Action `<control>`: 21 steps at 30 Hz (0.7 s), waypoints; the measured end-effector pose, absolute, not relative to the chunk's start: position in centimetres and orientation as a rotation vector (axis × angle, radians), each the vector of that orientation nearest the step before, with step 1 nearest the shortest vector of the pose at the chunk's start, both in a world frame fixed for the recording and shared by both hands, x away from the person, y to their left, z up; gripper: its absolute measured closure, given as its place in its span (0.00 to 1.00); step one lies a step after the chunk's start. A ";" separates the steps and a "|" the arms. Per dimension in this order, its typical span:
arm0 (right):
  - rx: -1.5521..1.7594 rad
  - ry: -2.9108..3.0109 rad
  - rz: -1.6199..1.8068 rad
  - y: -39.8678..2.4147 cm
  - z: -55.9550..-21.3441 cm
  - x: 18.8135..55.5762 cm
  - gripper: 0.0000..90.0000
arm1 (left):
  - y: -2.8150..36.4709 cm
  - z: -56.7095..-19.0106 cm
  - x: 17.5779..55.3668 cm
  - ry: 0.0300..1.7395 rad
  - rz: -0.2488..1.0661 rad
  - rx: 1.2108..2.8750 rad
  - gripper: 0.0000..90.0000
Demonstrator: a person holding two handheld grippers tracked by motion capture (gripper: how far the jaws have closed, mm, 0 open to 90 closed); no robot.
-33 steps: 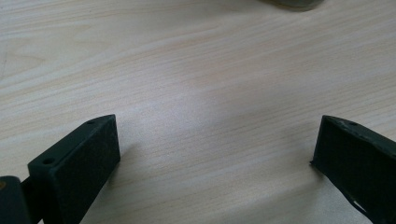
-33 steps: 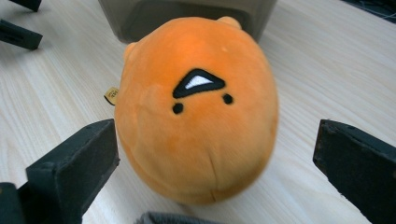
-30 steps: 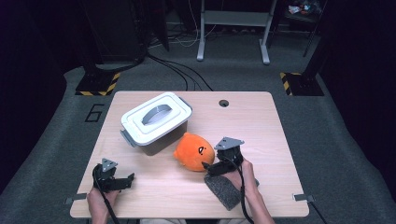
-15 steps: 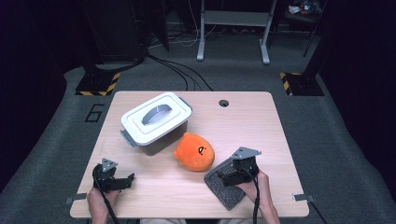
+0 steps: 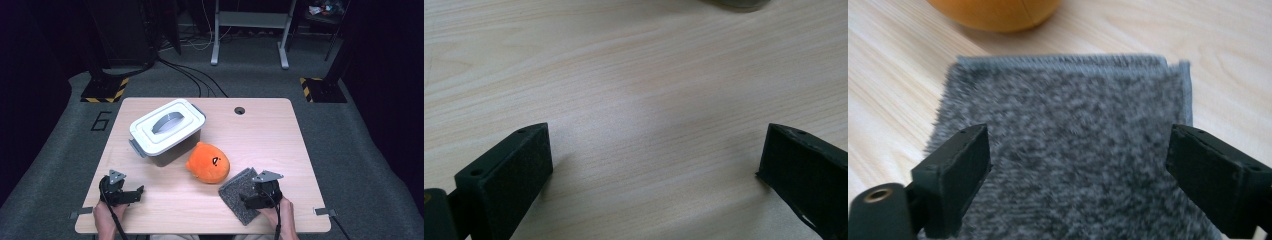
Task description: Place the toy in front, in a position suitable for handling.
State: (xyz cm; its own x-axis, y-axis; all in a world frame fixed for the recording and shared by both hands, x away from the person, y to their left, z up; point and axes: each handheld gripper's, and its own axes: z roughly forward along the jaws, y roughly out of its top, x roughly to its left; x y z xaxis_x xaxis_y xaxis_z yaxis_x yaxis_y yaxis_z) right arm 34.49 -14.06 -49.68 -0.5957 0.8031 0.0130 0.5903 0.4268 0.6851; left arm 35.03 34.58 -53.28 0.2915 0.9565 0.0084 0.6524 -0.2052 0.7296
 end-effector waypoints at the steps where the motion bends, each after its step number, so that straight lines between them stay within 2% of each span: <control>1: 1.215 2.358 0.953 -14.1 -49.9 34.4 0.12 | 34.6 -53.3 35.0 1.434 0.631 1.944 0.00; 12: 1.310 2.310 0.897 -14.2 -50.8 34.0 0.17 | 34.6 -53.3 35.0 1.433 0.631 1.946 0.00; 21: 1.400 2.260 0.872 -14.2 -51.2 33.9 0.31 | 34.6 -53.3 35.1 1.434 0.631 1.945 0.00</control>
